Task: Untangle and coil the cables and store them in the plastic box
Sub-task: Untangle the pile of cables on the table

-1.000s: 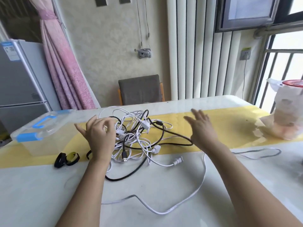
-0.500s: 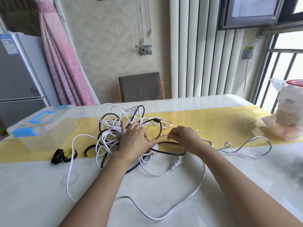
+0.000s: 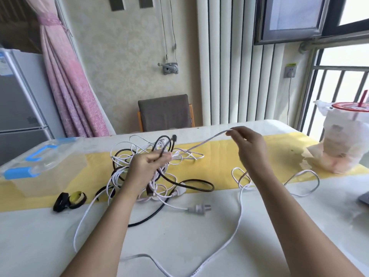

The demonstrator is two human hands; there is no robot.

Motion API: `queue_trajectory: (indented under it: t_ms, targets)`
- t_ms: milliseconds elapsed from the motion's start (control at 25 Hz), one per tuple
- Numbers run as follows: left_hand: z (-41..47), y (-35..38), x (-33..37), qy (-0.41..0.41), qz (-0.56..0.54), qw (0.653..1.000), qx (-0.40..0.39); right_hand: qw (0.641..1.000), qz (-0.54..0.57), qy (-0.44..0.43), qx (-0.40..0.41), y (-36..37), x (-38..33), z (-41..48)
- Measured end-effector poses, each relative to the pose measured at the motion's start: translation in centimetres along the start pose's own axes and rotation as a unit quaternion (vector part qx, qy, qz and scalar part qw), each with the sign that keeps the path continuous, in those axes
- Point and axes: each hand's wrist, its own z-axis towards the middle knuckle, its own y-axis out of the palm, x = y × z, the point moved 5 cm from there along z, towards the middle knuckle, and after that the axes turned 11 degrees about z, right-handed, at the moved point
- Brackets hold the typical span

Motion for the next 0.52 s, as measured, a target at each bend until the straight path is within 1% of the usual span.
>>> queue_trajectory:
  t_ms: [40,80,120,160,200,240,280,320,360,400,440,480,520]
  targets:
    - [0.1,-1.1,-0.6,-0.03,-0.059,0.996,0.057,0.999,0.009,0.004,0.032,-0.9,0.2,0.4]
    - [0.1,-2.5,-1.4,-0.059,-0.116,0.983,0.133,0.998,0.014,0.011,0.064,-1.9,0.5,0.9]
    - [0.1,-3.8,-2.3,-0.08,-0.186,0.959,0.201,0.994,0.019,0.017,0.102,-2.9,0.7,1.3]
    - [-0.1,-5.1,-2.9,-0.09,-0.257,0.927,0.259,0.989,0.021,0.022,0.142,-4.0,1.0,1.6]
    - [-0.2,-6.1,-3.3,-0.095,-0.314,0.896,0.3,0.984,0.013,0.028,0.175,-5.1,1.2,1.8]
    - [-0.3,-7.0,-3.5,-0.103,-0.347,0.872,0.33,0.981,-0.013,0.039,0.19,-5.9,1.4,1.8]
    - [-0.3,-7.3,-3.6,-0.11,-0.358,0.862,0.341,0.979,-0.076,0.057,0.178,-6.5,1.9,1.8]
    - [-0.4,-7.3,-3.6,-0.127,-0.337,0.869,0.339,0.969,-0.187,0.083,0.138,-6.7,2.6,1.8]
    - [-0.2,-6.8,-3.9,-0.152,-0.301,0.885,0.322,0.935,-0.325,0.116,0.075,-6.4,3.3,1.5]
    - [-0.2,-6.2,-3.9,-0.172,-0.242,0.907,0.3,0.883,-0.448,0.138,0.01,-5.6,3.9,0.9]
    - [-0.2,-5.9,-3.8,-0.179,-0.153,0.93,0.281,0.842,-0.523,0.128,-0.036,-4.3,4.1,0.3]
    - [-0.2,-5.7,-3.7,-0.168,-0.038,0.949,0.264,0.827,-0.551,0.091,-0.072,-2.7,4.0,-0.1]
    - [-0.5,-5.4,-3.6,-0.15,0.086,0.953,0.25,0.831,-0.543,0.045,-0.111,-0.8,3.9,-0.5]
